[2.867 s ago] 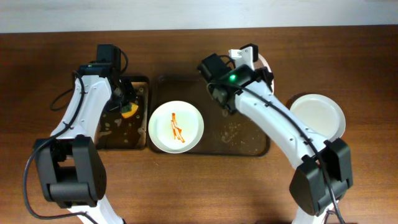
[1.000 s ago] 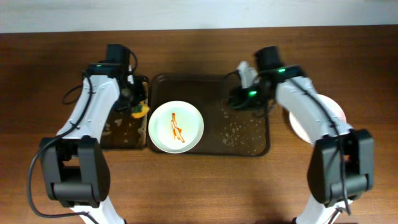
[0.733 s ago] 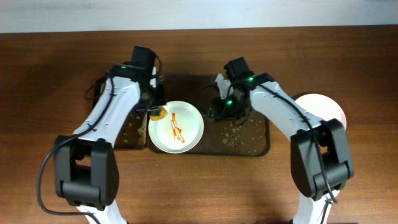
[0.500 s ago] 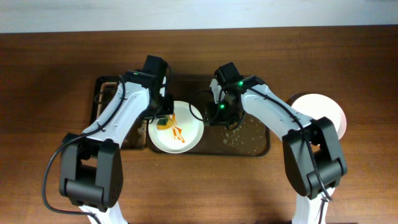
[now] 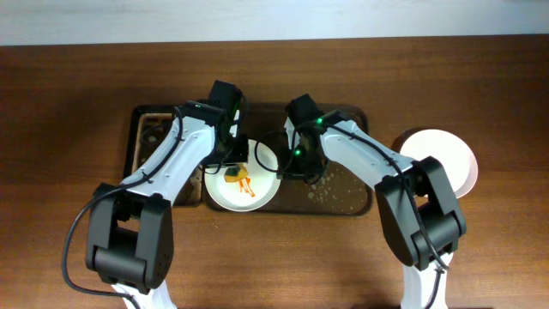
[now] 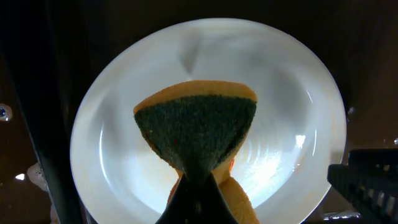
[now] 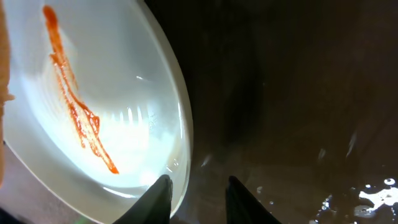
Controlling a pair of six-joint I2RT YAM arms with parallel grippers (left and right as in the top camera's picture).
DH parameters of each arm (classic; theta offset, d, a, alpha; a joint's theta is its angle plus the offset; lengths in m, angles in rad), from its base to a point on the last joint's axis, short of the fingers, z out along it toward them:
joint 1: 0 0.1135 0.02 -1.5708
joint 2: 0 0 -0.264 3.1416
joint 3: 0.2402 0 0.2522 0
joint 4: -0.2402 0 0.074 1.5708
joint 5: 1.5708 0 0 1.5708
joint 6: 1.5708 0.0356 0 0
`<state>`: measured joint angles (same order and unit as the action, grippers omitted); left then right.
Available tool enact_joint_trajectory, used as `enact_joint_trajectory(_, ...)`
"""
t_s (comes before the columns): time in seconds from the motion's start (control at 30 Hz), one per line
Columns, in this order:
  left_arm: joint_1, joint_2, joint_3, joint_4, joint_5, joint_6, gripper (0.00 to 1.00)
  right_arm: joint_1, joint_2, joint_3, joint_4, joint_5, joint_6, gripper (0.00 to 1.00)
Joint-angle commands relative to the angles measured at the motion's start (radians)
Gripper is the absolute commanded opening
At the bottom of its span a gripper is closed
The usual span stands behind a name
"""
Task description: Clean dirty plates on tray and stack at the side
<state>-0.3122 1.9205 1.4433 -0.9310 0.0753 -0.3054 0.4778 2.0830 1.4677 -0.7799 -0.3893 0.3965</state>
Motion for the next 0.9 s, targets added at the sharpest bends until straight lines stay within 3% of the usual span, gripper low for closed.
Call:
enact_joint_trajectory(0.0, -0.002, -0.023, -0.005, 0.002, 0.011, 0.007, 0.00, 0.016, 0.007, 0.001, 0.018, 0.032, 0.053, 0.28)
enact_joint_trajectory(0.23, -0.002, -0.023, -0.005, 0.003, 0.012, 0.007, 0.00, 0.021, 0.038, 0.001, 0.021, 0.034, 0.089, 0.20)
enact_joint_trajectory(0.47, -0.002, -0.023, -0.005, 0.007, 0.016, 0.004, 0.00, 0.014, 0.050, 0.002, 0.072, 0.035, 0.091, 0.04)
enact_joint_trajectory(0.67, -0.009, -0.022, -0.005, 0.046, 0.073, 0.002, 0.00, -0.042, 0.050, 0.002, 0.156, 0.039, 0.092, 0.04)
enact_joint_trajectory(0.87, -0.032, -0.022, -0.021, 0.103, 0.123, -0.079, 0.00, -0.092, 0.050, 0.002, 0.143, 0.039, 0.091, 0.04)
